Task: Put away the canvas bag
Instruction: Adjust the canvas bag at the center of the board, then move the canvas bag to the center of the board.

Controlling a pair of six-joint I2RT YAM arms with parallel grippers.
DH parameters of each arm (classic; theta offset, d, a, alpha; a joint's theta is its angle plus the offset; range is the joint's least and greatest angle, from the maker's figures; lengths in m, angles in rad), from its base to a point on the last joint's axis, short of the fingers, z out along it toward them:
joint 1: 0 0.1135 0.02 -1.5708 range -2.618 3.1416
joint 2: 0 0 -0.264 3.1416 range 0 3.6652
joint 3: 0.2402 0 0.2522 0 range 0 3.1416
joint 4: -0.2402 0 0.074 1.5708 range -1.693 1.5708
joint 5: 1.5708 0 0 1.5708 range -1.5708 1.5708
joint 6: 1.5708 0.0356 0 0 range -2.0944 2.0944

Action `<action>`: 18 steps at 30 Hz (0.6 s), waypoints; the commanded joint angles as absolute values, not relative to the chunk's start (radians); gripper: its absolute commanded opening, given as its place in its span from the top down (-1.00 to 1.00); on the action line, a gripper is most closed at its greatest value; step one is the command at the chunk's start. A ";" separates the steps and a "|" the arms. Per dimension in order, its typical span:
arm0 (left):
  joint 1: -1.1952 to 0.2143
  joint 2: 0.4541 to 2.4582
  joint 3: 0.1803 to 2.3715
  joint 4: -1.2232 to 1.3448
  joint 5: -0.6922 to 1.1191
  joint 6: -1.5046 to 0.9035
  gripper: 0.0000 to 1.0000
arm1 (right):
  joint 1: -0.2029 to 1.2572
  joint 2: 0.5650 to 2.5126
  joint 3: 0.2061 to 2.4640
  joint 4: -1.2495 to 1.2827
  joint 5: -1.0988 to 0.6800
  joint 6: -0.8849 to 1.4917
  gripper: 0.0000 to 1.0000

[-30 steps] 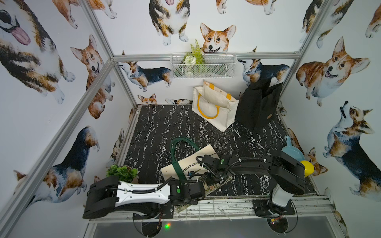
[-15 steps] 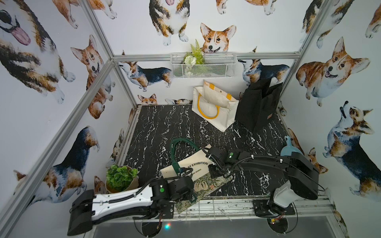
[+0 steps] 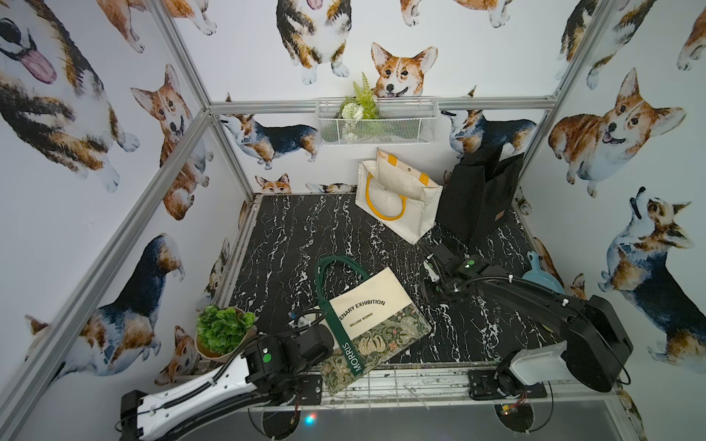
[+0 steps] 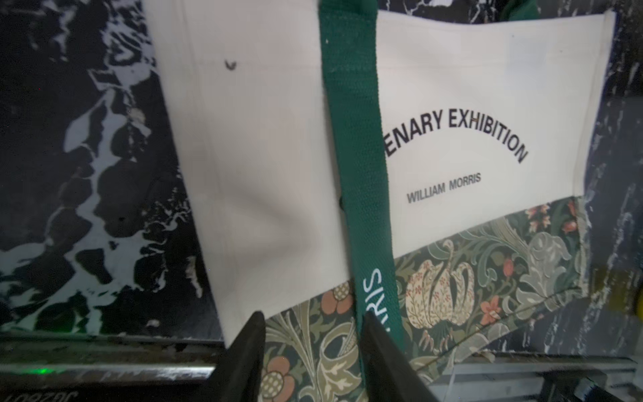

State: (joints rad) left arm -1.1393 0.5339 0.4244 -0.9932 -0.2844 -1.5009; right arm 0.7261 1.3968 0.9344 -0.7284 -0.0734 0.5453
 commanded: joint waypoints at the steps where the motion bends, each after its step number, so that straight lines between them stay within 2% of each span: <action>1: -1.138 0.594 0.462 -1.154 -0.388 -1.538 0.04 | 0.725 1.402 0.914 -0.703 -0.123 0.529 -0.06; 10: -1.134 0.701 0.528 -1.246 -0.439 -1.629 0.02 | 0.724 1.437 0.878 -0.631 -0.184 0.570 -0.05; 18: -1.076 0.804 0.478 -1.075 -0.384 -1.597 0.02 | 0.724 1.450 0.868 -0.603 -0.209 0.580 0.00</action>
State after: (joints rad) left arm -1.0973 0.7738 0.4931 -1.0809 -0.3996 -1.6032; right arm 0.7246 1.4490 0.8688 -0.6243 -0.1951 0.5762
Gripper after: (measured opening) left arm 0.492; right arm 0.498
